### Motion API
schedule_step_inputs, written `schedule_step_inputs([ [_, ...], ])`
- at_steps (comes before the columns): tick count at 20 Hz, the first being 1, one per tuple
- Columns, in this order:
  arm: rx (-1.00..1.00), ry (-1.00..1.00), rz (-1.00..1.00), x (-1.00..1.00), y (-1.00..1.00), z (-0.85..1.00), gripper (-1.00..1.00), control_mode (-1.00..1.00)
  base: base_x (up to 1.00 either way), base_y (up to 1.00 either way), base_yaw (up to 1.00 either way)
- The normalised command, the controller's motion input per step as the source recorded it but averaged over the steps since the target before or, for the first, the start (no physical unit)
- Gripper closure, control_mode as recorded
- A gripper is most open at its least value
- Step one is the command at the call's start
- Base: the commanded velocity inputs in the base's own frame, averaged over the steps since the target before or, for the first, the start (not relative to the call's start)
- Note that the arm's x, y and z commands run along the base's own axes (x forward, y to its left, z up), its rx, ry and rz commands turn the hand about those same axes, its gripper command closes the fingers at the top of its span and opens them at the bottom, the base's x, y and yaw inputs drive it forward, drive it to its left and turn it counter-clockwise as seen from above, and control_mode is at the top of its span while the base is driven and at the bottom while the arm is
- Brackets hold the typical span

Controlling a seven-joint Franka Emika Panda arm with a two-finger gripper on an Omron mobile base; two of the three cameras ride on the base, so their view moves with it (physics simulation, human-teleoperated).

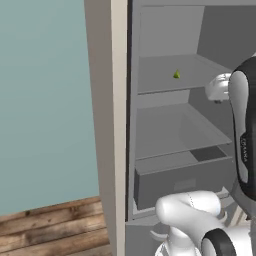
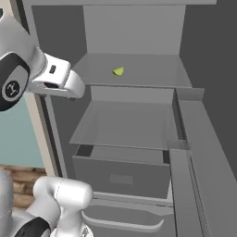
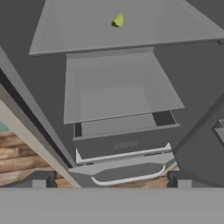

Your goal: There is a bowl on the dining counter. Grab a lemon wedge from the fridge and place it in the bowl. Then get the liquor bottle and glass cup from the cabinet and place them next to the bowl.

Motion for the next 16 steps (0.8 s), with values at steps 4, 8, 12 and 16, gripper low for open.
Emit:
schedule_step_inputs([
  [4,0.00,-0.04,0.01,0.62,-0.06,0.16,-1.00,-1.00,0.00,0.00,0.00],
  [8,0.01,-0.04,0.00,0.62,-0.13,0.02,-1.00,-1.00,0.00,0.00,0.00],
  [12,0.03,-0.01,0.00,0.63,-0.17,-0.05,-1.00,-1.00,0.00,0.00,0.00],
  [16,0.02,-0.03,0.00,0.70,-0.06,-0.27,-1.00,-1.00,0.00,0.00,0.00],
])
